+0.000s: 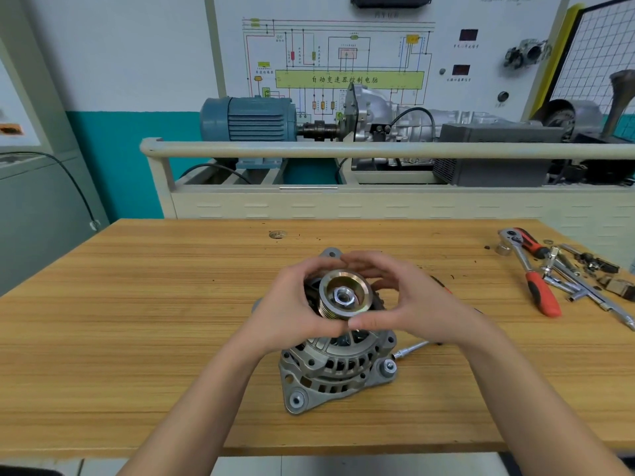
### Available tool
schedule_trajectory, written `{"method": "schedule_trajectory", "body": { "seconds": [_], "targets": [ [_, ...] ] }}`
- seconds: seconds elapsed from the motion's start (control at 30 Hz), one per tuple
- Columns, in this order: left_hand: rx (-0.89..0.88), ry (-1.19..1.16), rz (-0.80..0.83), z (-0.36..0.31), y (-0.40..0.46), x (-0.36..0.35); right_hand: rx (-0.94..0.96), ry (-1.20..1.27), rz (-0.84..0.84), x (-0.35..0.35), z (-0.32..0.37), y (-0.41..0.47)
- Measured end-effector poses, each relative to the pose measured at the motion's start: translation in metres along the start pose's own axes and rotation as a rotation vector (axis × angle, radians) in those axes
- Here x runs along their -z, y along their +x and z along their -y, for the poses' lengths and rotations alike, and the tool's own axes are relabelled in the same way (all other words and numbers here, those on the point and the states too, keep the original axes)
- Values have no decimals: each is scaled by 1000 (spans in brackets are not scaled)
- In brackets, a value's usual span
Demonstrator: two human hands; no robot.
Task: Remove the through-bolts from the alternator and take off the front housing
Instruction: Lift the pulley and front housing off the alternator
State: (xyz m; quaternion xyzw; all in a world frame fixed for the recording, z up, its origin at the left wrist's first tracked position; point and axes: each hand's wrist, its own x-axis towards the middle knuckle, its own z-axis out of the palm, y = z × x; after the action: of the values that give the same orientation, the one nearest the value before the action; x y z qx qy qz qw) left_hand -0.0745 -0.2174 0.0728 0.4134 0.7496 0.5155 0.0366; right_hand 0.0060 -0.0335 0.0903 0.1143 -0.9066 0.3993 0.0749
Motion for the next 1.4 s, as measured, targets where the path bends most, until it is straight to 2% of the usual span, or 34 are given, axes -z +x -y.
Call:
{"method": "schedule_trajectory", "body": {
  "seconds": [0.17, 0.33, 0.53, 0.83, 0.93, 1.1, 1.23, 1.4],
  "targets": [
    [-28, 51, 31, -1, -2, -1, 82, 160, -56, -18, -16, -4],
    [-38, 240, 26, 2, -3, -3, 95, 208, -281, -33, -22, -7],
    [10, 172, -48, 2, -6, -5, 68, 246, -581, -53, -16, -10],
    [-56, 197, -130, 2, -8, -6, 67, 285, -827, -78, -8, -11],
    [-22, 105, -134, 2, -10, -4, 45, 272, -778, -78, -6, -9],
    [19, -81, -93, 2, -12, 2, 85, 384, -469, -64, -10, -5],
    [29, -100, -41, 2, -11, 4, 116, 360, -522, -61, -11, -5],
    [33, -99, -56, 4, -12, 4, 162, 284, -410, -34, -2, -8]
  ]
}}
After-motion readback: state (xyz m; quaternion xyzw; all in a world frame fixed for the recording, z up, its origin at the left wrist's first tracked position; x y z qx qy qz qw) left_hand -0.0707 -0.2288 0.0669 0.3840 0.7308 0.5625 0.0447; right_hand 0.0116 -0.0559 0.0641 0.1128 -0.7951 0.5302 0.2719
